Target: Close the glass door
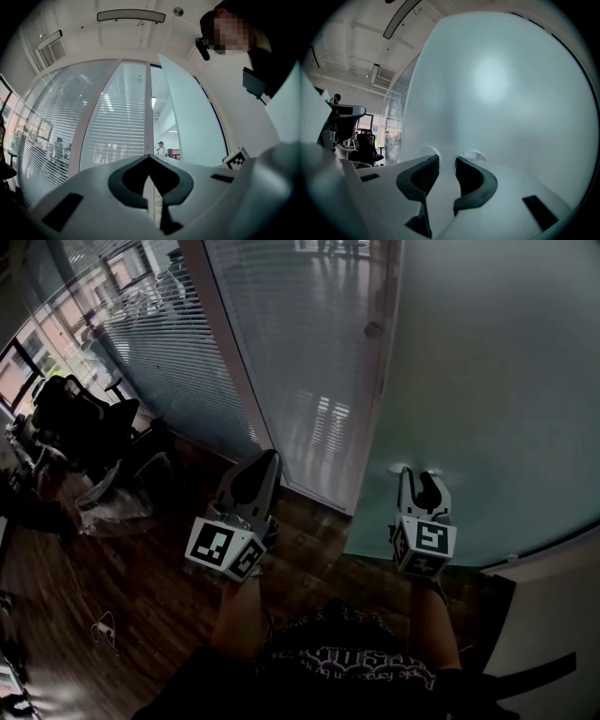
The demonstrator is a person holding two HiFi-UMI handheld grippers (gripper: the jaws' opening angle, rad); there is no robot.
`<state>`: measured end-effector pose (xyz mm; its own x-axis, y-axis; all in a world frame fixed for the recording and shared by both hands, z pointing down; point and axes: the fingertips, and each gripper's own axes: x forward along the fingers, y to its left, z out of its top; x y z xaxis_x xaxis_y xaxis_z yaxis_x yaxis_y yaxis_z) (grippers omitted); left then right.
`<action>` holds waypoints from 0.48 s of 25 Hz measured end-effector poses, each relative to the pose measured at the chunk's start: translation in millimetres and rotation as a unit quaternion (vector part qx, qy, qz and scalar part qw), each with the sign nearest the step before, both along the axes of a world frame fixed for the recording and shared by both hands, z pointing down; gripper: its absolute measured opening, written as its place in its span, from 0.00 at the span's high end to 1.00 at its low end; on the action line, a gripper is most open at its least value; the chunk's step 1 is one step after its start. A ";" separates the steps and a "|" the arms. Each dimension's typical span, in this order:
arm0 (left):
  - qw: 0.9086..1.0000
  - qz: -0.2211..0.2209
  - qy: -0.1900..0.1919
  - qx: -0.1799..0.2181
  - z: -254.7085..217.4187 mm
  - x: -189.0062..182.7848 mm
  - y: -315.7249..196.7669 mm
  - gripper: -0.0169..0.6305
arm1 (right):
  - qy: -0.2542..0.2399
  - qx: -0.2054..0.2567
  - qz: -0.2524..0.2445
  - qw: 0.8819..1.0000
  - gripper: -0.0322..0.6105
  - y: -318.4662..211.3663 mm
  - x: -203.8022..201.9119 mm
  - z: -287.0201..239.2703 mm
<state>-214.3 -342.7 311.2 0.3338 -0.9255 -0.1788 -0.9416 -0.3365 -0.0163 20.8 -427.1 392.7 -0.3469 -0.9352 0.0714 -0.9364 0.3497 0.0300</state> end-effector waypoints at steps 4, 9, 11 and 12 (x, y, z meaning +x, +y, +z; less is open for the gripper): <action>1.000 0.004 -0.001 0.001 -3.0 7.1 -14.1 0.97 | -0.005 -0.013 -0.005 1.000 0.78 -13.3 -2.5 2.0; 1.000 -0.001 0.000 0.001 -3.3 4.9 -25.3 0.97 | -0.001 -0.015 -0.002 1.000 0.78 -28.8 -1.7 3.5; 1.000 -0.002 0.001 -0.001 -2.0 2.3 -30.7 0.97 | 0.000 -0.015 0.001 1.000 0.78 -34.9 -3.0 2.1; 1.000 -0.002 0.002 -0.001 -2.0 1.5 -33.5 0.97 | 0.001 -0.016 0.002 1.000 0.78 -37.5 -3.8 0.5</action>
<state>-212.8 -376.2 309.1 0.3287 -0.9273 -0.1789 -0.9432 -0.3319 -0.0130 17.0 -464.5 393.2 -0.3434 -0.9336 0.1025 -0.9376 0.3471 0.0211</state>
